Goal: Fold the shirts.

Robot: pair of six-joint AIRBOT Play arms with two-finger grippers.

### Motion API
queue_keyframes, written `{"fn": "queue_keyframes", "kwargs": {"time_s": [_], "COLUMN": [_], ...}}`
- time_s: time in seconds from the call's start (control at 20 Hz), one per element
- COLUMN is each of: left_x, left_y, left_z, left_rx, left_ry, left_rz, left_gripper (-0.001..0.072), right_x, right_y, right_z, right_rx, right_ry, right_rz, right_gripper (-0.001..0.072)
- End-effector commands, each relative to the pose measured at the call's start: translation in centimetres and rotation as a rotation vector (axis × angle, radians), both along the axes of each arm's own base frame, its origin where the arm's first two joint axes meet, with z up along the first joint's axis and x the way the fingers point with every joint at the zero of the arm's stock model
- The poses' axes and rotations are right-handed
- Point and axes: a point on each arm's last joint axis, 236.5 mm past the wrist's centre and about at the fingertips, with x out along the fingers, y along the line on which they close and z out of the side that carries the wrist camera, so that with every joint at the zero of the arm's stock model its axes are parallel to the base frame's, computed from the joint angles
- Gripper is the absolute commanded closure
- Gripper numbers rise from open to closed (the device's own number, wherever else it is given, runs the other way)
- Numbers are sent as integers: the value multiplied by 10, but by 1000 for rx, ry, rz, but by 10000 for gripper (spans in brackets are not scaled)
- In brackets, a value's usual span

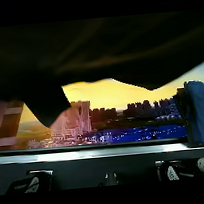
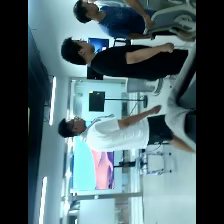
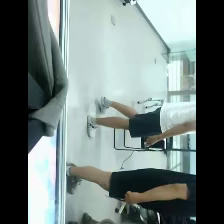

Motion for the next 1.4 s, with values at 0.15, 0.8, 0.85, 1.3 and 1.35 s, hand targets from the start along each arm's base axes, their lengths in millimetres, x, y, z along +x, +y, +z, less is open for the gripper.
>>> {"fn": "queue_keyframes", "kwargs": {"time_s": [0.15, 0.8, 0.85, 1.3, 1.35], "left_x": [48, 279, 294, 363, 343], "left_y": [35, 44, 41, 37, 39], "left_z": [-62, -574, -586, -555, -556], "left_rx": [74, -103, -133, -97, -25], "left_ry": [277, 1411, 1403, 1282, 1354], "left_rz": [145, 36, 32, -41, -52], "left_gripper": [685, 684, 684, 685, 685], "right_x": [16, 256, 272, 285, 252], "right_y": [-16, -1, -1, -2, 1], "right_z": [-88, -521, -529, -514, -515], "right_rx": [45, 159, 194, 177, 155], "right_ry": [399, 1365, 1322, 1247, 1370], "right_rz": [-41, -16, -35, -17, 6], "right_gripper": [690, 689, 689, 688, 688]}}
